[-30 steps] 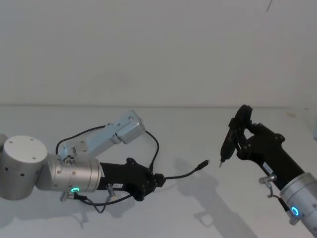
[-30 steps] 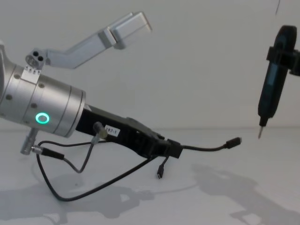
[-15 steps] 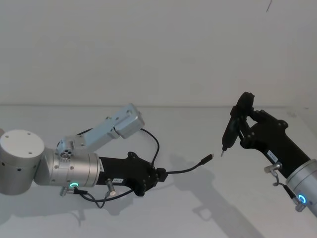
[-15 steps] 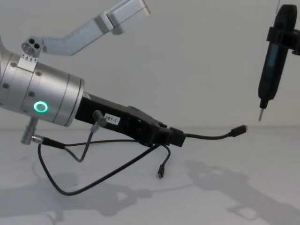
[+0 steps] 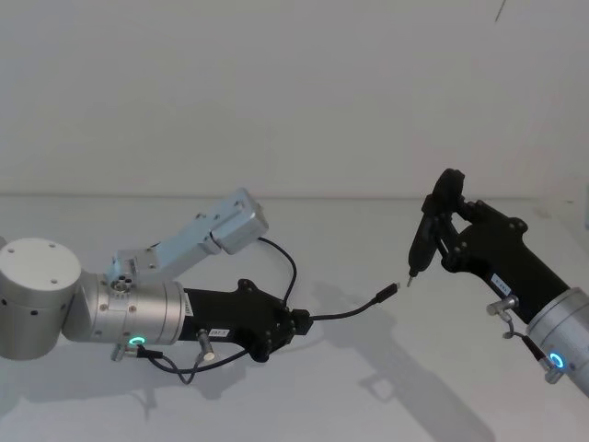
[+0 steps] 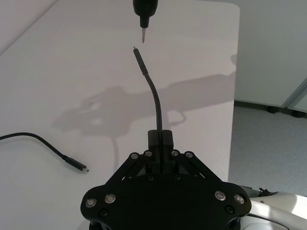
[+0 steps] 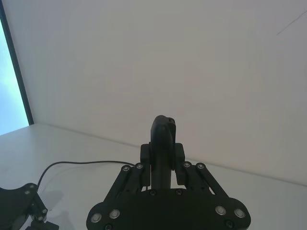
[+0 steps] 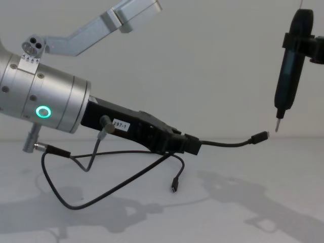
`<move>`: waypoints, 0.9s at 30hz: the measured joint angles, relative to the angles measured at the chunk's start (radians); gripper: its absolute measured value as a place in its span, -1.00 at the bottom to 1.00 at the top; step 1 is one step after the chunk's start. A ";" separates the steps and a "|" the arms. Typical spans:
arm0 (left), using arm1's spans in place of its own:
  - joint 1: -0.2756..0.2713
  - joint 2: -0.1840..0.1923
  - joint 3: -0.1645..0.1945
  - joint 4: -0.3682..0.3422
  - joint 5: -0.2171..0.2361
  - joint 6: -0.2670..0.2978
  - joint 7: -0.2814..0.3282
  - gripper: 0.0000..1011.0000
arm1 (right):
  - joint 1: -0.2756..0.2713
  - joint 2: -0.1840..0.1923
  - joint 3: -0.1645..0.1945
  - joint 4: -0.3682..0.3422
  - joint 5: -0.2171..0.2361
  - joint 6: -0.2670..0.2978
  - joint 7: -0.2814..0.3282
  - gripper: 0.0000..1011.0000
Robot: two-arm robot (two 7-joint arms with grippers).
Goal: Pick up the data cable with the one hand.
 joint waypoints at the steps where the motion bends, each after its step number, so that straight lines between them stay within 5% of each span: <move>1: 0.000 0.000 0.000 0.000 0.000 0.000 0.000 -0.93 | 0.002 0.000 -0.001 0.003 0.000 -0.001 0.001 -0.45; 27: -0.001 0.001 -0.001 -0.001 -0.002 -0.003 -0.002 -0.93 | 0.037 0.002 -0.021 0.065 0.010 -0.023 0.024 -0.45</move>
